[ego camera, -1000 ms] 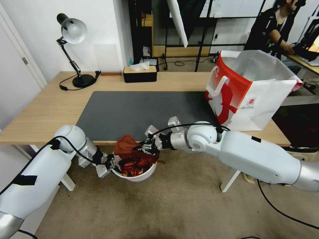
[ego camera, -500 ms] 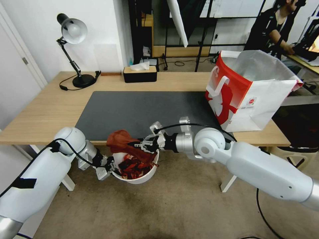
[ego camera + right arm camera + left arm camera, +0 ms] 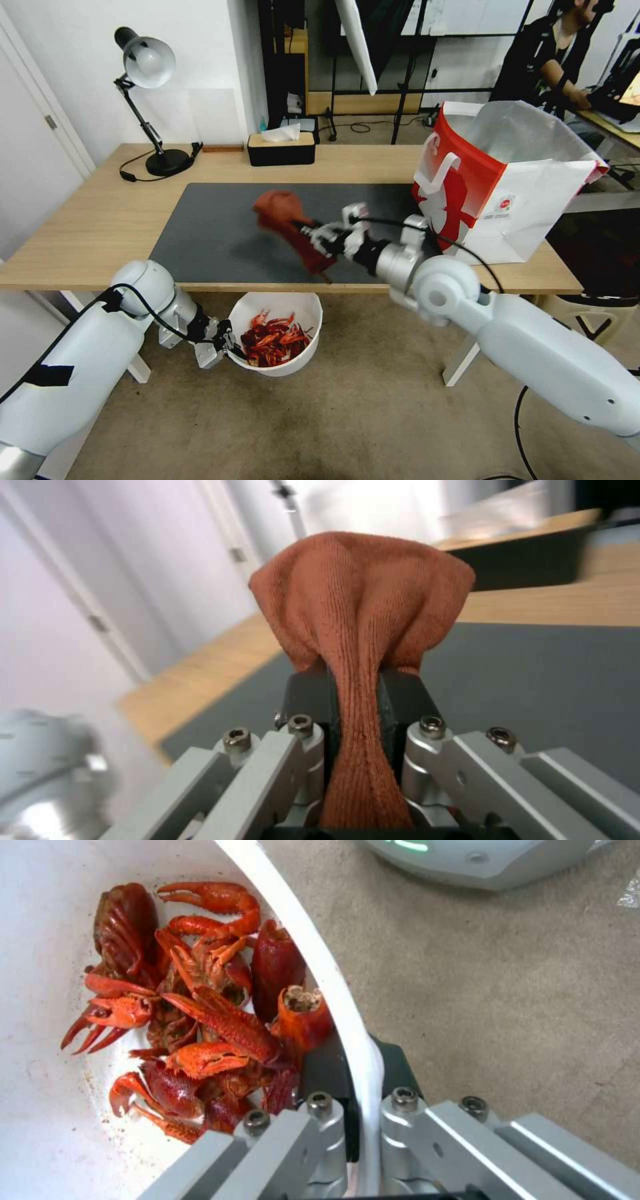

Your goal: Sweep shrimp from table into container with towel, then put container into takeout bag.

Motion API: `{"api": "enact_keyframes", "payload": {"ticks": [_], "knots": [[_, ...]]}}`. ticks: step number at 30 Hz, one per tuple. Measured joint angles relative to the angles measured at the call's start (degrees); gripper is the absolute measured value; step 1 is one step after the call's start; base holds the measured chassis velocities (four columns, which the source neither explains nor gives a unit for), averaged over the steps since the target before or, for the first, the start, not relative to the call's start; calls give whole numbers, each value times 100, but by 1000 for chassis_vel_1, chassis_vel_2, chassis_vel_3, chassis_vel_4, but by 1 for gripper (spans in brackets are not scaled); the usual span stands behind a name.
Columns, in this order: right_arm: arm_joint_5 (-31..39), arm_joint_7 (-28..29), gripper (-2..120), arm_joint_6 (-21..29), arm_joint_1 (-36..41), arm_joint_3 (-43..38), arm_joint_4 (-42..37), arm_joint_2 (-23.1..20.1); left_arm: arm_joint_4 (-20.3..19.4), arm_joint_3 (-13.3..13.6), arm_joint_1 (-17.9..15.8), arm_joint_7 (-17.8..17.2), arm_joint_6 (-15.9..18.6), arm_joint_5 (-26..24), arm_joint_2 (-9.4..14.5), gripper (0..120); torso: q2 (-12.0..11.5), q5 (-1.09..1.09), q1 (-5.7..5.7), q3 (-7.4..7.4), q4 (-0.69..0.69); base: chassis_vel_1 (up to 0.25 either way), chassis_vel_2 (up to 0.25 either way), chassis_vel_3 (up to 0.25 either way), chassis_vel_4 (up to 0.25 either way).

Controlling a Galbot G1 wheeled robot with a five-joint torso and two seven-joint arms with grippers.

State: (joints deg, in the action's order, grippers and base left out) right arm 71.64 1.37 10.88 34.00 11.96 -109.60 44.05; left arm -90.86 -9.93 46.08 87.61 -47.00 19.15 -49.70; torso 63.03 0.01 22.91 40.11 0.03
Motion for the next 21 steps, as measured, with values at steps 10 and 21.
{"api": "enact_keyframes", "payload": {"ticks": [10, 21], "knots": [[-535, 164, 8, -1, 1515, -1430, -162, -416, 0, 302, -231, 1, -6, 6, -137, 0, 0, 1, 0, -1, -5, 0, 0, 0, 0], [-744, 192, 8, -8, 2296, -2173, -82, -460, 84, 538, -447, 2, -9, 80, -307, 0, 0, -1, 0, -1, -9, 0, 0, 0, 0]]}}
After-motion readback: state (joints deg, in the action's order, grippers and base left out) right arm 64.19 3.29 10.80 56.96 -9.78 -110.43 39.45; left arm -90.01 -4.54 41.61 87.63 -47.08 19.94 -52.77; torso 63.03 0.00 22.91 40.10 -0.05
